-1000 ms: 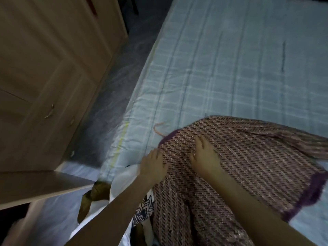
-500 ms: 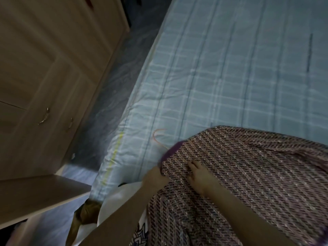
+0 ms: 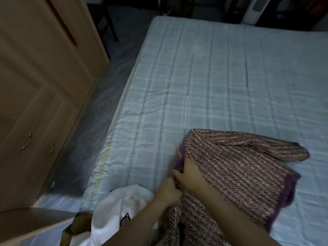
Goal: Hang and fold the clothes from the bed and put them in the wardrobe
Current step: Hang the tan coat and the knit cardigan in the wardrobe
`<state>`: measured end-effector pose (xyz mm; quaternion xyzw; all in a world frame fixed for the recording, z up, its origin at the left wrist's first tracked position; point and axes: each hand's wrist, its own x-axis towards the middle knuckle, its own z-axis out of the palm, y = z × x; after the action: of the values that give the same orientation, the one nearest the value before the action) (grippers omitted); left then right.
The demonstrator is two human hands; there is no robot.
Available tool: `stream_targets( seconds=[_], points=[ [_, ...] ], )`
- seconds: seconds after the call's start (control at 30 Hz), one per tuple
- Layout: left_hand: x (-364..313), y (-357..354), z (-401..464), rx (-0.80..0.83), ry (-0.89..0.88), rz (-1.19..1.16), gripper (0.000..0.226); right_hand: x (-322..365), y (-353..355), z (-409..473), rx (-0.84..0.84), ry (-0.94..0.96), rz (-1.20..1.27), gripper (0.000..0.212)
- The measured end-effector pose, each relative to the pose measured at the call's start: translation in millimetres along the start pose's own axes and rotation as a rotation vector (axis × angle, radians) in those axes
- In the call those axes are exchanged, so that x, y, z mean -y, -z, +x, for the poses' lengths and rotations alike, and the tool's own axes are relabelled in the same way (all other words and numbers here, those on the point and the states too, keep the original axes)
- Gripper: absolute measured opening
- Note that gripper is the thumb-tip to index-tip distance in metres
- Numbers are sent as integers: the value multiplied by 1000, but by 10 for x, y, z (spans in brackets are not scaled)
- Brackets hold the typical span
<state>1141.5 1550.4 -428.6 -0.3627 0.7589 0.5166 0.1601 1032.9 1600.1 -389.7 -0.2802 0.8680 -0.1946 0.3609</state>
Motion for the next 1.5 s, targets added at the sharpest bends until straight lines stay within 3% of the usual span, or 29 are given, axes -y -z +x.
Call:
stream_targets(
  seconds=[0.13,0.2,0.27,0.37,0.43,0.6,0.73,0.83,0.9,1.0,1.07,1.13,1.27,1.4,1.5],
  points=[
    [-148,-178,-350,-10,-144,-61,38,-102,241,-479,-48,42,18,65],
    [-217,-266,-522,44,-199,-43,49,-184,343,-725,-86,45,6,57],
    [-289,-320,-672,230,-277,-112,57,-279,470,-968,-111,24,9,43],
    [-383,-240,-794,321,-391,-47,31,-385,720,-1326,-148,-19,-43,45],
    [-536,-82,-822,207,-458,-50,17,-421,884,-1512,-206,-2,-50,48],
    [-1218,397,-845,-218,-717,90,24,-349,1463,-1869,-328,89,-142,41],
    [-1887,703,-828,-284,-939,462,61,-292,2072,-2277,-350,156,-261,29],
    [-2339,787,-799,-294,-1160,750,72,-172,2454,-2690,-368,191,-309,32],
    [-2620,772,-845,-280,-1254,852,64,-72,2644,-2926,-373,223,-362,30],
    [-2983,766,-1035,-247,-1321,922,17,4,2923,-3206,-438,210,-505,34],
    [-3149,839,-1169,-201,-1311,882,15,13,3107,-3332,-538,209,-553,36],
    [-3296,958,-1312,-274,-1334,835,17,39,3259,-3433,-671,197,-618,31],
    [-3622,1188,-1680,-606,-1417,810,22,179,3444,-3453,-1026,153,-792,42],
    [-3867,1621,-2172,-899,-1543,752,28,437,3631,-3379,-1291,229,-730,50],
    [-3942,2062,-2548,-1100,-1574,771,25,646,3761,-3329,-1421,304,-639,41]
  ],
)
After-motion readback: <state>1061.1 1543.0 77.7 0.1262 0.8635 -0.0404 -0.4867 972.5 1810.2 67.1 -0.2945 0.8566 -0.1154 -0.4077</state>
